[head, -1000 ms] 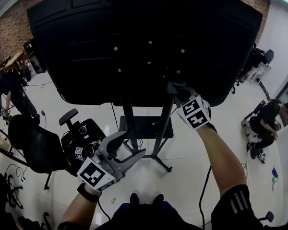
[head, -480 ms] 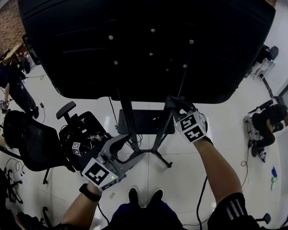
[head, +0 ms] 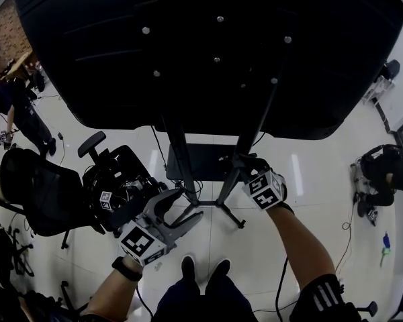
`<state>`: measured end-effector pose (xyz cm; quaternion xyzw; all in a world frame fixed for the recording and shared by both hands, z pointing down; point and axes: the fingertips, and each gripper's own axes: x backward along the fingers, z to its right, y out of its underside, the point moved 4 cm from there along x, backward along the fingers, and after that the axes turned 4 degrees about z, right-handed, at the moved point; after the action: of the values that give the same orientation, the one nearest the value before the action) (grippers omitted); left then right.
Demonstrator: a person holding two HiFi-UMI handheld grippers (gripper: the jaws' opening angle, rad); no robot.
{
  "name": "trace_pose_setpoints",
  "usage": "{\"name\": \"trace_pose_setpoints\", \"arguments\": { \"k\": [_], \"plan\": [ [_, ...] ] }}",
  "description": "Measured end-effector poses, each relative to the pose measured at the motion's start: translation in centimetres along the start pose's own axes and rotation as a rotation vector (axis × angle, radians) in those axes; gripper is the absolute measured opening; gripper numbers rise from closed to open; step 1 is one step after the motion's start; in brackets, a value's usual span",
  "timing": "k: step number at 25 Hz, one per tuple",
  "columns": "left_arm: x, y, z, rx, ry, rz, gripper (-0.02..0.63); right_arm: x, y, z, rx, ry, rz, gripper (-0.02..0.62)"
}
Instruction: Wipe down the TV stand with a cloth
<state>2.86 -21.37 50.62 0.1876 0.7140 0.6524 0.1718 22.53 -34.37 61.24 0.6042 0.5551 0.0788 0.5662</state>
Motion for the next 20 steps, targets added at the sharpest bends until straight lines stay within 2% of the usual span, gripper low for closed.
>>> {"name": "trace_pose_setpoints", "arguments": {
  "k": [4,8,15,20],
  "plan": [
    [-0.4,1.8,-1.3,-0.018,0.002,-0.005,0.319,-2.7,3.4,-1.5,0.019,-0.029,-0.025,0.031],
    [-1.0,3.7,-2.3,0.009,-0.02,-0.024,0.321,-5.1,6.3,-2.9,0.012,-0.059,-0.058,0.031],
    [-2.7,8.2,-2.9,0.033,-0.01,-0.061,0.321,-8.8,11.4,-5.3,-0.026,-0.111,-0.122,0.031],
    [-3.5,10.1,-3.0,0.058,-0.017,-0.056,0.321,-11.4,15.1,-6.5,-0.054,-0.147,-0.171,0.031]
  ]
}}
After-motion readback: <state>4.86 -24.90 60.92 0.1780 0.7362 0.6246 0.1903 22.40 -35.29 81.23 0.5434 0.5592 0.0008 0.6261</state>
